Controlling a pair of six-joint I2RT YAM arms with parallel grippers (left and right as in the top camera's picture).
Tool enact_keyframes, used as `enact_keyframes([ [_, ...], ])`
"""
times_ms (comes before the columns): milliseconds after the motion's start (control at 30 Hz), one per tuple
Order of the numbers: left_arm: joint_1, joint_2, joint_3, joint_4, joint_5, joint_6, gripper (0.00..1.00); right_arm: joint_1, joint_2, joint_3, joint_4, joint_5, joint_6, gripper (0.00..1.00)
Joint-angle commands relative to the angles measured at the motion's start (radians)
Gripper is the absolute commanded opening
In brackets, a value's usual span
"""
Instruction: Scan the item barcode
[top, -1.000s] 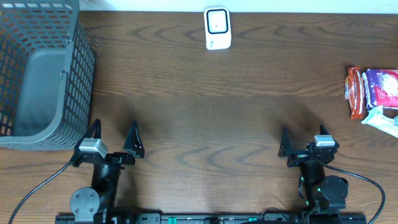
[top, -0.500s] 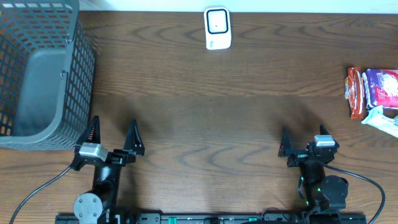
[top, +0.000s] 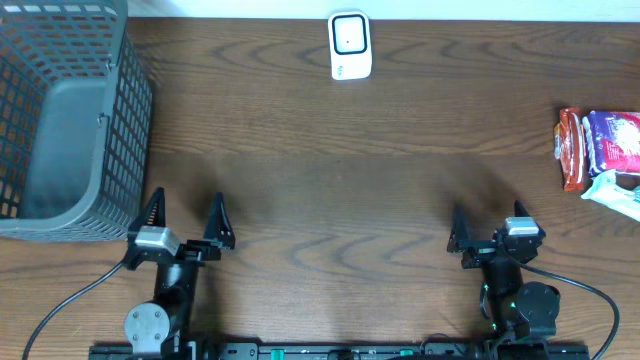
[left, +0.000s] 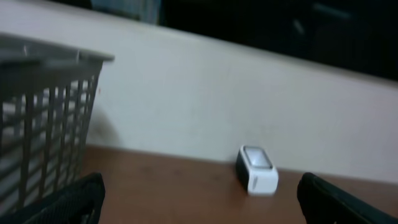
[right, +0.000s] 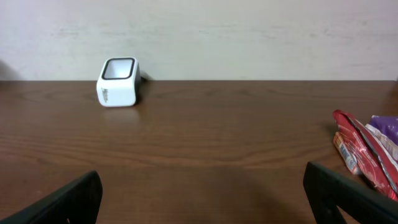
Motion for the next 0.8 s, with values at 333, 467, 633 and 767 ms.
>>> enact_keyframes([
  [333,0.005,-0.009,-0.002,-0.278,0.005,0.136,0.98,-0.006,-0.006,-0.004,-0.001,0.0,0.014,0.99],
  [467,0.005,-0.009,-0.002,-0.341,0.005,0.186,0.98,-0.006,-0.006,-0.004,-0.001,0.0,0.014,0.99],
  [633,0.005,-0.009,-0.002,-0.362,0.005,0.225,0.99,-0.006,-0.006,-0.004,-0.001,0.0,0.014,0.99],
  [767,0.005,-0.009,-0.002,-0.363,0.003,0.26,0.98,-0.006,-0.006,-0.004,-0.001,0.0,0.014,0.99],
])
